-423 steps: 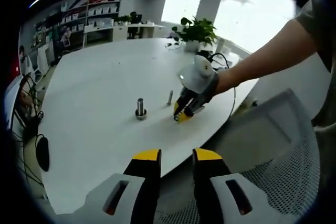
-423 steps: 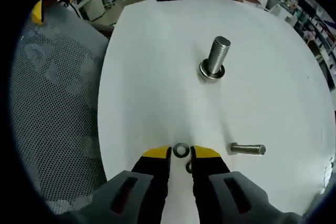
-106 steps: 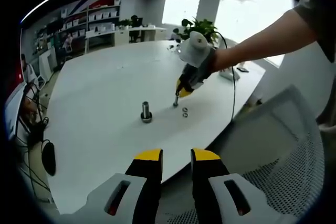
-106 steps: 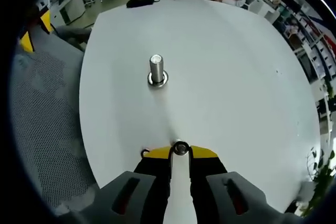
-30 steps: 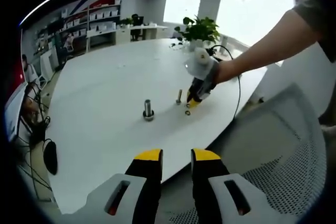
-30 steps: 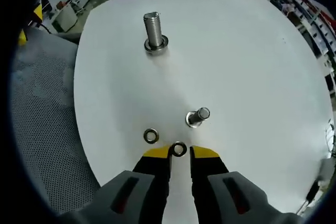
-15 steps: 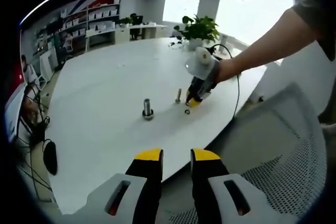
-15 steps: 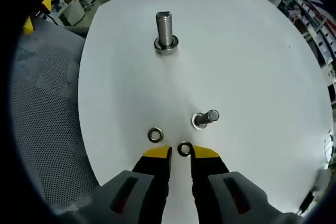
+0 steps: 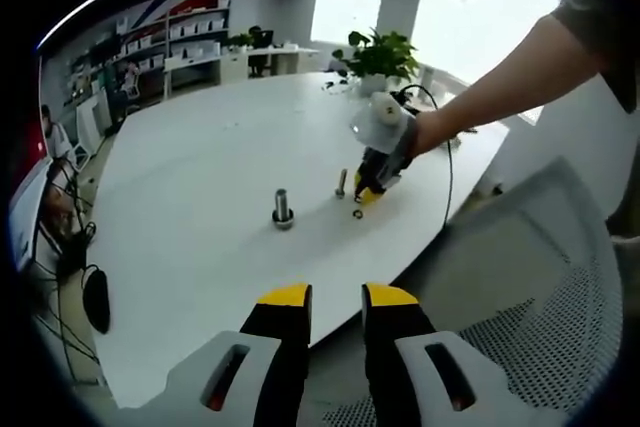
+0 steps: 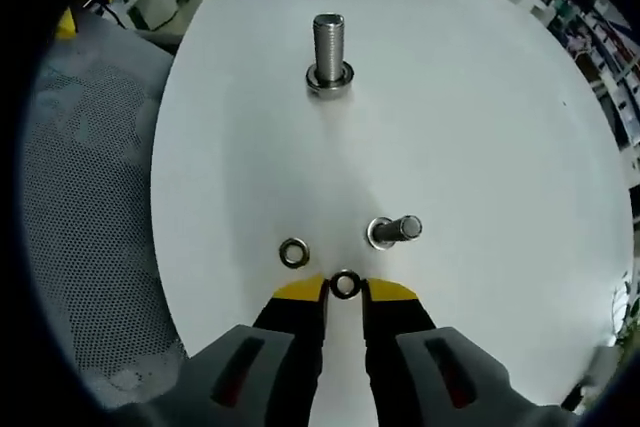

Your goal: Place the washer onto the threaded stud by aligning its center hole with the stud, sliding it down to the base, and recovering from edge contact or off-axis alignment until the washer reaches the visible bottom stop.

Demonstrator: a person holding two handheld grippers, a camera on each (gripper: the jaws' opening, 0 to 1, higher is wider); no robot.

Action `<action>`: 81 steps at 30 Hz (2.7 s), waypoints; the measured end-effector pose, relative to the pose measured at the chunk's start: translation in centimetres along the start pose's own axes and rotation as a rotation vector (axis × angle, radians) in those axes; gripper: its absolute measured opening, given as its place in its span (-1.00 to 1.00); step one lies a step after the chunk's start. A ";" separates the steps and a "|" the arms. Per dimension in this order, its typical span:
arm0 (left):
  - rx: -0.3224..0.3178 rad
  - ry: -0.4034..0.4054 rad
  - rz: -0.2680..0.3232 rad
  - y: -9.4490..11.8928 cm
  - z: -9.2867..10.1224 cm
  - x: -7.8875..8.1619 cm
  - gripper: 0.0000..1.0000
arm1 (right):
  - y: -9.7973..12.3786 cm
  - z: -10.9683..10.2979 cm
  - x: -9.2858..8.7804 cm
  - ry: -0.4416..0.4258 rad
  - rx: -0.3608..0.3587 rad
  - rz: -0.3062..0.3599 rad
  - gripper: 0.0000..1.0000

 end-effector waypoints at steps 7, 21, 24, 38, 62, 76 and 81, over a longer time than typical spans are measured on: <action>-0.006 0.000 -0.008 -0.1 0.1 -0.1 -0.65 | 0.0 -0.2 -0.4 0.062 0.026 0.022 -0.63; -0.006 0.006 -0.007 0.0 0.0 -0.1 -0.65 | -0.2 0.2 0.1 0.058 0.021 -0.041 -0.70; -0.004 0.008 -0.007 0.0 0.0 -0.1 -0.65 | -0.1 -0.1 0.2 0.066 0.001 -0.059 -0.70; 0.001 0.009 -0.005 0.0 0.0 -0.1 -0.65 | 0.0 -0.3 -0.4 -0.052 -0.044 -0.006 -0.73; 0.003 0.009 -0.003 0.0 -0.1 -0.1 -0.65 | 3.5 0.4 0.7 -0.118 -0.064 0.073 -0.73; 0.004 0.007 -0.002 0.0 -0.1 -0.1 -0.65 | 4.6 1.3 1.2 -0.136 -0.116 0.083 -0.73; 0.003 0.008 -0.001 0.1 -0.1 0.0 -0.65 | 5.0 1.4 1.1 -0.136 -0.124 0.093 -0.73</action>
Point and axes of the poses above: the point that each gripper's makers call its tool centre point, and the gripper's own axes: y roughly backward along the fingers, z roughly to its right, x roughly out of its top, the point moved 6 cm from there along y, roughly backward along the fingers, and after that the axes turned 10 degrees about -z, right-handed, at the moved point
